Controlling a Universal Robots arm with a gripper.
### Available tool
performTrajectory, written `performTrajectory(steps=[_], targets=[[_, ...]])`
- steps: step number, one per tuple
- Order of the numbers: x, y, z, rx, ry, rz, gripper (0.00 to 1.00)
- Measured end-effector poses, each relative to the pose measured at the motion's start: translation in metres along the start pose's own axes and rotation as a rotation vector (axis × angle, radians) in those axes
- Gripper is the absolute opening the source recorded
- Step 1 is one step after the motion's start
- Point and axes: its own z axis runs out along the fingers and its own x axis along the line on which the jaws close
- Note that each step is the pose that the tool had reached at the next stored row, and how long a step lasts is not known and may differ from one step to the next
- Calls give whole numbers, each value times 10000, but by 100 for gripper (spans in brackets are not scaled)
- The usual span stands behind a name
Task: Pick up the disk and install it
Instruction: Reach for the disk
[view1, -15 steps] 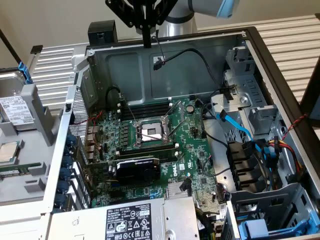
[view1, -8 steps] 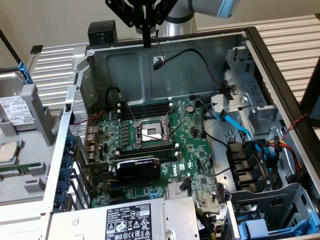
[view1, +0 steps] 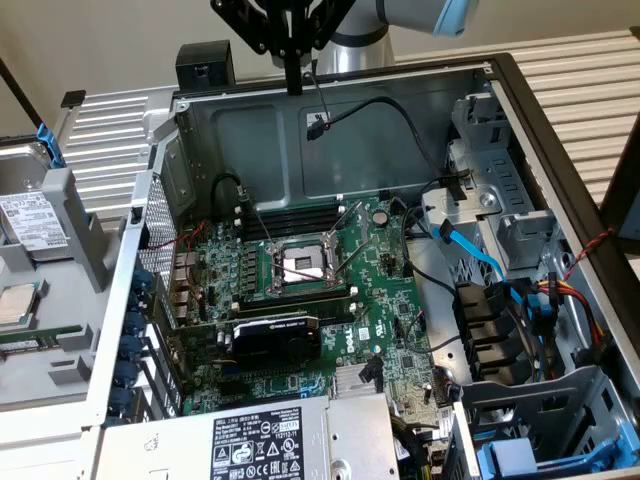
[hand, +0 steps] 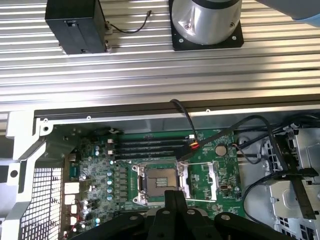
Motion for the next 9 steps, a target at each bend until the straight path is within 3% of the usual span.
performTrajectory(steps=[3, 9], targets=[[76, -4, -2, 0, -5, -1, 11], [343, -22, -7, 0, -15, -3, 11]])
